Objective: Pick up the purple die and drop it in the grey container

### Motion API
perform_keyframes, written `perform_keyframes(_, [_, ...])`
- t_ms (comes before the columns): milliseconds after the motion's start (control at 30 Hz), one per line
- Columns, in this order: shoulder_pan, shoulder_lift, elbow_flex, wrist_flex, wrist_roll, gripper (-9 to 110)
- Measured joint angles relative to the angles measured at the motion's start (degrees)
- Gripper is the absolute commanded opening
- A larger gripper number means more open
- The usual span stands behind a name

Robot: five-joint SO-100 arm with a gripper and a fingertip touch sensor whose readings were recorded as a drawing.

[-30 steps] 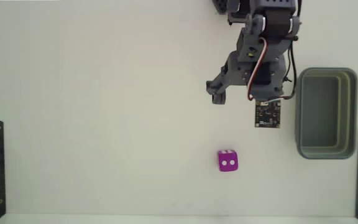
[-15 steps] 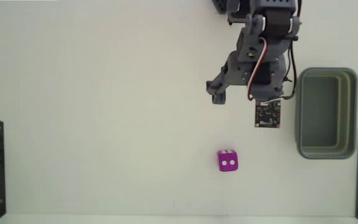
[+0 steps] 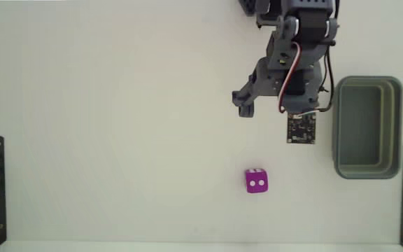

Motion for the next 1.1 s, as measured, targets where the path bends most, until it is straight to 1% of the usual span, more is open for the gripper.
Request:
perform_keyframes(667, [0.0,0.0,0.0,0.0,0.0,110])
perform_keyframes(833, [1.93,0.0,0.0,0.0,0.0,110])
perform_keyframes(1100, [1.93,0.0,0.0,0.0,0.0,110])
